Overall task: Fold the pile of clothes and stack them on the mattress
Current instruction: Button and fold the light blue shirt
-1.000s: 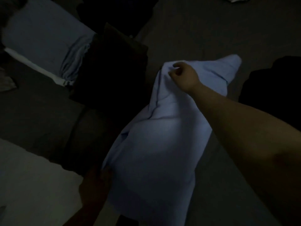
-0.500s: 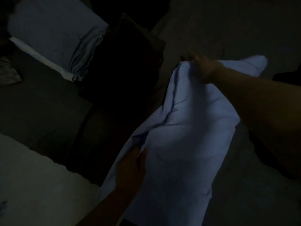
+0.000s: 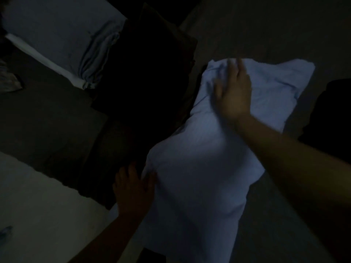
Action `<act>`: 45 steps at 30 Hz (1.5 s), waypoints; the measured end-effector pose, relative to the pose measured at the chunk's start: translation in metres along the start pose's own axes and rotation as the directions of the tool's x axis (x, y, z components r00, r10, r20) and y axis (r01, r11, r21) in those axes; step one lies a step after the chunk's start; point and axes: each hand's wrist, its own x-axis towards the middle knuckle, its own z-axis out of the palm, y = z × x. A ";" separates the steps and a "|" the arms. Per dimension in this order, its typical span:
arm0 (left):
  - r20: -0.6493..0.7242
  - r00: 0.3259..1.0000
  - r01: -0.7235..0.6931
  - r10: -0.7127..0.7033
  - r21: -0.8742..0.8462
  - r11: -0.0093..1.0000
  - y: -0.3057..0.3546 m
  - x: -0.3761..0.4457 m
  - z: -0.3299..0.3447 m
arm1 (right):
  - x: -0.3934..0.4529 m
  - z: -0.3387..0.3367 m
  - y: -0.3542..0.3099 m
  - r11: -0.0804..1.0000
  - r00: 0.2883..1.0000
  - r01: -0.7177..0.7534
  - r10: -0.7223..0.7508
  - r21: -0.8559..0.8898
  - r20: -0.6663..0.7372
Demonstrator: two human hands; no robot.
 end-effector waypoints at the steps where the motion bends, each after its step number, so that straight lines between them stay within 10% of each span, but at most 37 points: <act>1: 0.017 1.000 0.004 -0.005 0.021 1.000 -0.002 -0.005 -0.001 | -0.027 0.001 -0.004 0.988 0.988 0.153 -0.153 0.009 0.028; 3: 0.078 0.997 -0.028 0.024 0.059 0.998 -0.015 -0.010 -0.001 | -0.074 0.015 0.002 0.881 0.867 0.473 -0.465 -0.002 0.180; 6: 0.142 0.989 -0.050 0.048 0.013 0.999 -0.037 -0.013 0.008 | -0.097 0.038 0.040 0.815 0.775 0.569 -0.488 -0.109 0.402; 16: 0.213 0.975 -0.053 0.061 -0.042 0.998 -0.030 0.002 -0.012 | -0.106 0.018 0.040 0.994 0.954 0.099 -0.083 -0.045 0.287; 22: -0.007 0.920 -0.391 0.391 -0.012 0.920 0.052 0.008 -0.022 | -0.165 -0.029 0.100 0.981 0.865 -0.194 0.179 -0.017 0.468; 26: 0.060 0.842 -0.529 0.536 -0.100 0.843 0.136 0.055 -0.018 | -0.112 -0.047 0.132 0.788 0.831 -0.544 0.461 0.287 0.311; 31: 0.239 0.869 -0.341 0.432 -0.341 0.876 0.233 0.142 -0.008 | -0.050 -0.055 0.155 0.494 0.693 -0.682 0.672 0.540 0.261; 38: 0.353 0.844 -0.105 0.404 -0.630 0.769 0.273 0.184 -0.013 | 0.005 -0.035 0.215 0.003 0.570 -0.724 0.565 0.689 0.597; 45: 0.479 0.785 -0.009 0.392 -0.624 0.782 0.291 0.200 -0.007 | 0.058 -0.058 0.207 0.105 0.559 -0.738 0.647 0.666 0.518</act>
